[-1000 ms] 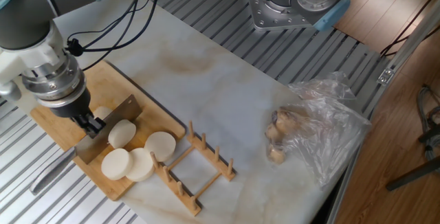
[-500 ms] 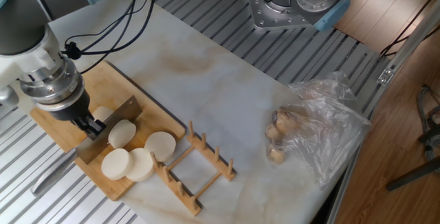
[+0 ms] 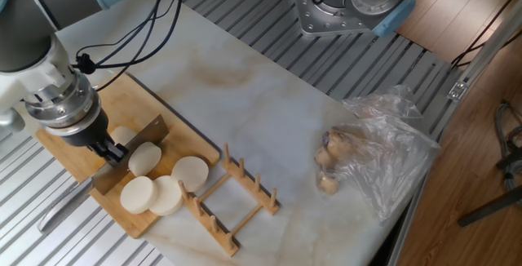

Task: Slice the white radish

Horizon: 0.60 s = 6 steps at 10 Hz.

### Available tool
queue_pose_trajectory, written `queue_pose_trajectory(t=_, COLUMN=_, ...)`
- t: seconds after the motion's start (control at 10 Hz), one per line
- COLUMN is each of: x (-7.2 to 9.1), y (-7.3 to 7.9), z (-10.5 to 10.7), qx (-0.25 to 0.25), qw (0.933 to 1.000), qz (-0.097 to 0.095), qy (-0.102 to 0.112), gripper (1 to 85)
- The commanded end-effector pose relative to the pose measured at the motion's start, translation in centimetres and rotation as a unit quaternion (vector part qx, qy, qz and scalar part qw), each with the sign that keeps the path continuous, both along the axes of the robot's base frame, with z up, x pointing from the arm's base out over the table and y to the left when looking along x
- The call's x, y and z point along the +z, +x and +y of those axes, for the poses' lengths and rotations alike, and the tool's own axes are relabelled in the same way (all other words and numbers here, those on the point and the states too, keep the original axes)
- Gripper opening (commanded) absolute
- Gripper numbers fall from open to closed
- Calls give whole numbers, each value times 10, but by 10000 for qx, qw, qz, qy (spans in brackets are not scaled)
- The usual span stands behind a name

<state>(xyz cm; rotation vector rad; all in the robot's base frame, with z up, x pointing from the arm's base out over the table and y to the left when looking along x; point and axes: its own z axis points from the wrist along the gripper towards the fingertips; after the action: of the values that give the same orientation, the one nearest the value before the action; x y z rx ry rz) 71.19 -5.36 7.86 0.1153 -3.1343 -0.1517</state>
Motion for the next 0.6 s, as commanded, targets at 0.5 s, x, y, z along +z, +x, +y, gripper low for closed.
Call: queue_pose_trajectory(t=0.5, x=-7, y=0, z=4, qx=-14, qw=10000, qz=43, qy=66, gripper=140)
